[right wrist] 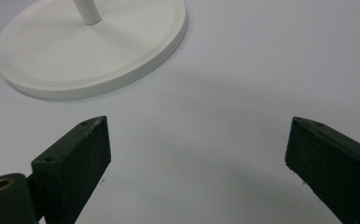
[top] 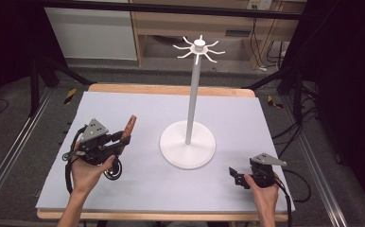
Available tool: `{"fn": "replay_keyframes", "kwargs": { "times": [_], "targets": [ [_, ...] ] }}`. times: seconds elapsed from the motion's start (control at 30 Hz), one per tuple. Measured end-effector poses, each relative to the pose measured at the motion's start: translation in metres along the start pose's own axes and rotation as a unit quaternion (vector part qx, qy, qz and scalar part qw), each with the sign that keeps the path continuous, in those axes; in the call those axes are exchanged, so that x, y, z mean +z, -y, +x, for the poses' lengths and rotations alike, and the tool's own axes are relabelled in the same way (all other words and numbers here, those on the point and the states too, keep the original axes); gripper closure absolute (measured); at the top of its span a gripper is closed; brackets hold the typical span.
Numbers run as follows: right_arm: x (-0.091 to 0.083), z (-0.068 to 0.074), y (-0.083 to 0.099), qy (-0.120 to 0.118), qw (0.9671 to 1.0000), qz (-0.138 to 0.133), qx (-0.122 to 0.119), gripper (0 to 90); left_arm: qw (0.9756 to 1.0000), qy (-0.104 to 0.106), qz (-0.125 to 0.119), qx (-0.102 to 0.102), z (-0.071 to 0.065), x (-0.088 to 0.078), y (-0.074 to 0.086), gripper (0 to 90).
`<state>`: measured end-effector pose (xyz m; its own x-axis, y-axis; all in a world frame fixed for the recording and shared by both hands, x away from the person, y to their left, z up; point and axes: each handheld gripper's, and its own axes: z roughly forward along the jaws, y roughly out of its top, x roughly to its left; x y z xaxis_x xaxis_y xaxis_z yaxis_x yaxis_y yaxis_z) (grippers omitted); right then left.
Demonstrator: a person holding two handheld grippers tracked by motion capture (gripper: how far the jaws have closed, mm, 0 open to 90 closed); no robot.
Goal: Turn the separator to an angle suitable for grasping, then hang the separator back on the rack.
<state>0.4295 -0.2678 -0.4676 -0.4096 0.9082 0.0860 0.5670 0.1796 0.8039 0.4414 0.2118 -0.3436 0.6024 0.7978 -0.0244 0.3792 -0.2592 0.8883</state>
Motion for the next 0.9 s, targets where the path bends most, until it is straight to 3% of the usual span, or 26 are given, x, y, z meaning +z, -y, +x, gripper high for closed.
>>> {"fn": "replay_keyframes", "kwargs": {
  "times": [0.3, 0.53, 0.9],
  "targets": [
    [0.0, 0.001, 0.0, 0.003, 1.0, -0.003, 0.002, 7.2, 0.9988, 0.008, -0.048, 0.001, -0.006, -0.012, -0.025, 67.3],
    [0.002, 0.0, 0.001, 0.003, 0.9999, -0.005, -0.011, 7.2, 0.9971, 0.01, -0.076, 0.004, -0.01, -0.015, -0.041, 67.3],
    [0.001, 0.003, 0.003, -0.001, 0.9999, -0.005, -0.009, 7.2, 0.9946, 0.024, -0.101, 0.008, -0.019, -0.016, -0.064, 67.3]
  ]
}}
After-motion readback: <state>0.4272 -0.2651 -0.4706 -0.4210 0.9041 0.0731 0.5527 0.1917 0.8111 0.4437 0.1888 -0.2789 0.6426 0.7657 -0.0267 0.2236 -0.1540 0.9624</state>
